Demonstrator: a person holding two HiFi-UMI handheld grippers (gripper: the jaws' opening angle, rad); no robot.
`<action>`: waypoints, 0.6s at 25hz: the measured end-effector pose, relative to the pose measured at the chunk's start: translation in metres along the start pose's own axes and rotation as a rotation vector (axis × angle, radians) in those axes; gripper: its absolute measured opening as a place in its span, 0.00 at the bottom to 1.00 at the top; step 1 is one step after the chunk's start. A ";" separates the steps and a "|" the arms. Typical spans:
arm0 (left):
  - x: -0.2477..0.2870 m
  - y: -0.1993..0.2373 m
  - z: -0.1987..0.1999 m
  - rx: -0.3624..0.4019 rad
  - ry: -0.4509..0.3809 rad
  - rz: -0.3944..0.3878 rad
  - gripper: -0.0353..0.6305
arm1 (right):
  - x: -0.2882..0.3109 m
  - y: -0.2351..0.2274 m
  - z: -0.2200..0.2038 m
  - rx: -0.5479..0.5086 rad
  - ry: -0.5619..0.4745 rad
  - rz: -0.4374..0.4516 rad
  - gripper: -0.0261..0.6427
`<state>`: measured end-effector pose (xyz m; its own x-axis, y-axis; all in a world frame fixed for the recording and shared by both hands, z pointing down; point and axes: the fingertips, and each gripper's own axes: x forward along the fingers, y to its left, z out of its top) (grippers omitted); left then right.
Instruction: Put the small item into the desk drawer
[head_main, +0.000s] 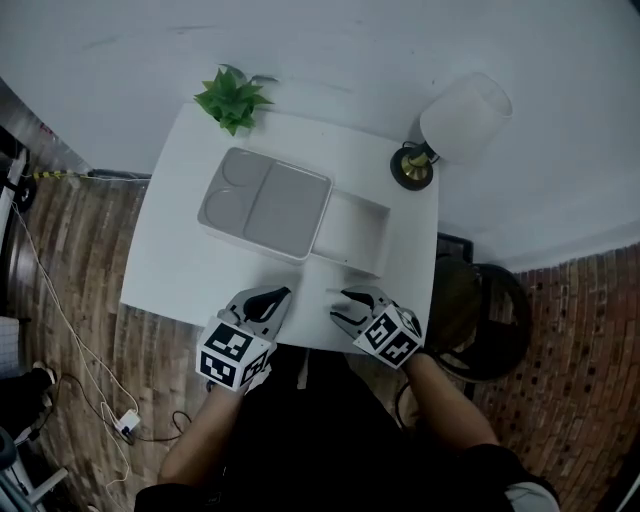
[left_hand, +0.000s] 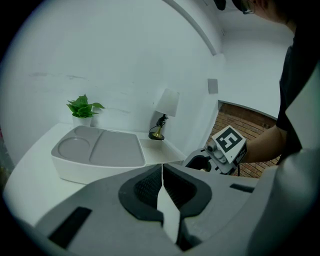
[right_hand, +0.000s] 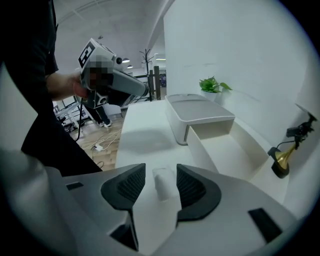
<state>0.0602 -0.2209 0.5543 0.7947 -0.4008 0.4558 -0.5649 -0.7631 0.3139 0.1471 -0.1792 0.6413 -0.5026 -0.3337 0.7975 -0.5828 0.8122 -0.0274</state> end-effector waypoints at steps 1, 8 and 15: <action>0.001 -0.001 -0.002 -0.008 0.000 0.001 0.08 | 0.006 0.001 -0.002 -0.010 0.022 0.020 0.33; -0.001 0.007 -0.005 -0.046 -0.013 0.034 0.08 | 0.034 0.001 -0.022 -0.068 0.174 0.058 0.34; -0.016 0.033 0.009 -0.049 -0.048 0.095 0.08 | 0.050 -0.001 -0.028 -0.167 0.264 0.036 0.30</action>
<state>0.0307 -0.2439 0.5501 0.7462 -0.4947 0.4455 -0.6473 -0.6953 0.3122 0.1407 -0.1836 0.6977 -0.3249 -0.1854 0.9274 -0.4439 0.8958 0.0236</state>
